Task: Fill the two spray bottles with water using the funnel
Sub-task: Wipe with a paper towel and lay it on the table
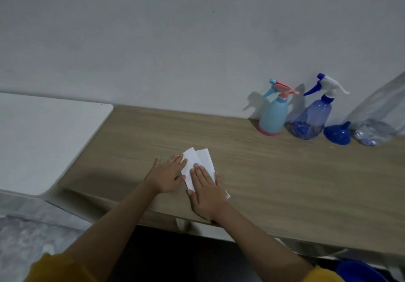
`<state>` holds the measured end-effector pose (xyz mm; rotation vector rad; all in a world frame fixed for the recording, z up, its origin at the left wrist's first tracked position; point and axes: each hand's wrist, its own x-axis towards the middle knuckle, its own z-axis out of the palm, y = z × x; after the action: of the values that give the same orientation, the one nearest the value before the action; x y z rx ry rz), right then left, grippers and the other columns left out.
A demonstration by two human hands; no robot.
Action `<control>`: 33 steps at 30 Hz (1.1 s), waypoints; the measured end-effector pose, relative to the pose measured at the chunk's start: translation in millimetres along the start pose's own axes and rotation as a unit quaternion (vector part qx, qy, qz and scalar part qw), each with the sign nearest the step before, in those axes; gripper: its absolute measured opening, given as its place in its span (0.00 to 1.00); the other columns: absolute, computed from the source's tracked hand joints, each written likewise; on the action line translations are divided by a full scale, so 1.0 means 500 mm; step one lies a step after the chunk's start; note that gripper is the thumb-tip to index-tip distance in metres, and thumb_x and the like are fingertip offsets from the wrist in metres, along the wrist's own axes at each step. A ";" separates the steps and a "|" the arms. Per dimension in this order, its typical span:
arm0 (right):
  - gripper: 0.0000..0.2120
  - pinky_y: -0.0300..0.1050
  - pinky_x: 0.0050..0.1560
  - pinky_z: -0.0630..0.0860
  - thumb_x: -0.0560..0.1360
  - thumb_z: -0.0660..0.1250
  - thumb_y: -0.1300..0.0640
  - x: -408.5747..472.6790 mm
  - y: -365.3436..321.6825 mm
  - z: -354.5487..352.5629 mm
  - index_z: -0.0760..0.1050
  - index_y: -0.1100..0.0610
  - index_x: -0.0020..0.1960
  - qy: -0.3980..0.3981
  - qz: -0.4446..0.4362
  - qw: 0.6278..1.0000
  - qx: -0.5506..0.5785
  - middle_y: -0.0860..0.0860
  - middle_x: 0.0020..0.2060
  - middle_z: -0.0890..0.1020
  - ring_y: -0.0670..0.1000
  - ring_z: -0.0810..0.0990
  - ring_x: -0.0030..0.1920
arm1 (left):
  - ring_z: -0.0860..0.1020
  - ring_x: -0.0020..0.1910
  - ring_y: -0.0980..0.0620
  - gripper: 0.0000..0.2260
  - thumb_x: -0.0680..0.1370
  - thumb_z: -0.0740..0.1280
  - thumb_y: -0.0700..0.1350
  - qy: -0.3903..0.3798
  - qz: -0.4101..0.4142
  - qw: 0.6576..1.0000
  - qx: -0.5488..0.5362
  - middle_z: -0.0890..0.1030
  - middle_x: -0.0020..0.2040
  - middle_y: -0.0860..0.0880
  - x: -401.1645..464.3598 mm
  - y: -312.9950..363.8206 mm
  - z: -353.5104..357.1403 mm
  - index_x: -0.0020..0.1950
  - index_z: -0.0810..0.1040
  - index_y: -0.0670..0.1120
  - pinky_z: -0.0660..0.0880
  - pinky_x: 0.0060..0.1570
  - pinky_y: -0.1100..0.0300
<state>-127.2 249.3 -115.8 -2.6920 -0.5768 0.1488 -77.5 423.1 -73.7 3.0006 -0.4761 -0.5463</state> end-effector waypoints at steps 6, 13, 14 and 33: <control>0.35 0.62 0.73 0.41 0.75 0.38 0.41 -0.009 0.081 -0.033 0.48 0.56 0.78 0.023 0.054 0.998 -0.008 0.50 0.78 0.49 0.47 0.45 0.78 | 0.48 0.77 0.55 0.26 0.81 0.51 0.55 0.004 0.041 0.999 0.008 0.45 0.78 0.52 0.078 0.080 -0.021 0.77 0.48 0.51 0.45 0.71 0.39; 0.31 0.62 0.73 0.39 0.78 0.44 0.43 -0.019 0.171 -0.079 0.47 0.54 0.78 0.040 0.127 0.991 -0.010 0.48 0.78 0.48 0.45 0.44 0.77 | 0.49 0.76 0.55 0.26 0.81 0.51 0.56 0.000 0.092 0.995 0.046 0.47 0.78 0.53 0.180 0.175 -0.056 0.77 0.49 0.52 0.48 0.70 0.37; 0.30 0.61 0.73 0.38 0.79 0.46 0.44 -0.026 0.180 -0.084 0.47 0.54 0.78 0.042 0.136 0.990 -0.006 0.48 0.78 0.47 0.45 0.44 0.77 | 0.49 0.76 0.55 0.26 0.81 0.51 0.56 -0.002 0.102 0.993 0.055 0.47 0.78 0.53 0.190 0.190 -0.059 0.77 0.49 0.52 0.48 0.70 0.37; 0.34 0.60 0.71 0.37 0.74 0.39 0.42 -0.221 0.430 -0.177 0.48 0.55 0.78 0.092 0.252 0.963 -0.005 0.48 0.78 0.48 0.46 0.46 0.77 | 0.49 0.77 0.56 0.26 0.81 0.52 0.56 -0.017 0.235 0.967 0.100 0.48 0.78 0.53 0.326 0.556 -0.060 0.77 0.51 0.53 0.45 0.70 0.34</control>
<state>-131.7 -8.0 -115.1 -2.7634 0.1708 0.0285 -2.5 108.3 -70.2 2.8955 -1.2671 -0.5325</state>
